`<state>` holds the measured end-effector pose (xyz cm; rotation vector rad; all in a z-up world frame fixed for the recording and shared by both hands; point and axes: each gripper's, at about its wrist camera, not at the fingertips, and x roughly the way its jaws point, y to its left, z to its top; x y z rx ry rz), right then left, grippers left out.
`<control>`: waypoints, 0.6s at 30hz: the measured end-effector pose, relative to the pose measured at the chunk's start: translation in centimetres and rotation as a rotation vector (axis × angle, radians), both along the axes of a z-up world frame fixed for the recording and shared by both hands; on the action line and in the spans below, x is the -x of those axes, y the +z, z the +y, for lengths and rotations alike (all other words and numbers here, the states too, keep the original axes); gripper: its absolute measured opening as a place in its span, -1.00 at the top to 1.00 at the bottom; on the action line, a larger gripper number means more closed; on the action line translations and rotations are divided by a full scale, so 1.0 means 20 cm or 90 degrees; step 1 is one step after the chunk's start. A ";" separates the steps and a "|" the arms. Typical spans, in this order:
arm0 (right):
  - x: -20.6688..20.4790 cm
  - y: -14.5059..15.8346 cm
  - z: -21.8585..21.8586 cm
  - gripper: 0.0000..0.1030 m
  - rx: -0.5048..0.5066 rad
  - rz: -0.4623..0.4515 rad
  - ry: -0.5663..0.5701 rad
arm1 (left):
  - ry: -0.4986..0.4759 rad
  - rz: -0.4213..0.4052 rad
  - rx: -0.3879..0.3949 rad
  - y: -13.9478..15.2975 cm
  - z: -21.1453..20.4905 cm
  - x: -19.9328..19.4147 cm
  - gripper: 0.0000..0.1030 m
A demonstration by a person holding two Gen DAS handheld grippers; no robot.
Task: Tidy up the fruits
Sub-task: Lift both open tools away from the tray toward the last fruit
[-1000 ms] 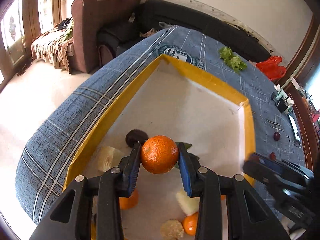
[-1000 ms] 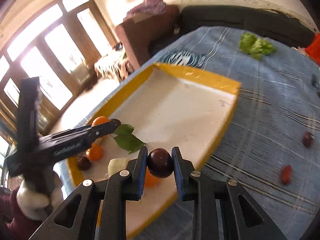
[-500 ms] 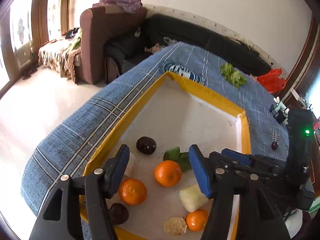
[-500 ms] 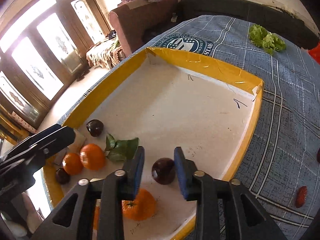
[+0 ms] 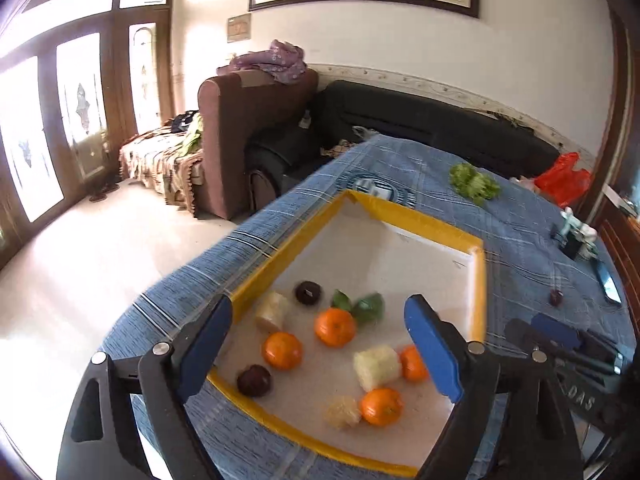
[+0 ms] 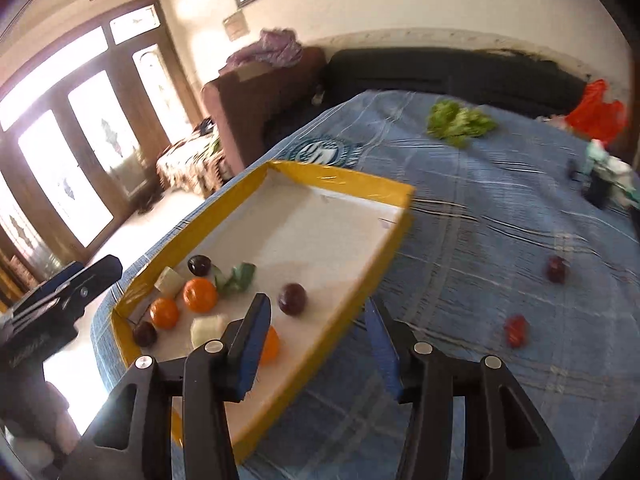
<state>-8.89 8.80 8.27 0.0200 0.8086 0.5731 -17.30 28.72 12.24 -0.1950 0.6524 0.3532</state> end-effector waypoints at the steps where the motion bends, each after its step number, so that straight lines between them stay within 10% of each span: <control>1: 0.03 0.00 -0.03 -0.05 -0.002 -0.003 -0.007 | -0.009 0.004 0.004 0.00 -0.03 0.01 -0.70; 18: 0.29 0.00 -0.55 -0.12 -0.044 -0.013 -0.126 | -0.116 0.015 -0.055 0.06 -0.52 0.13 -0.70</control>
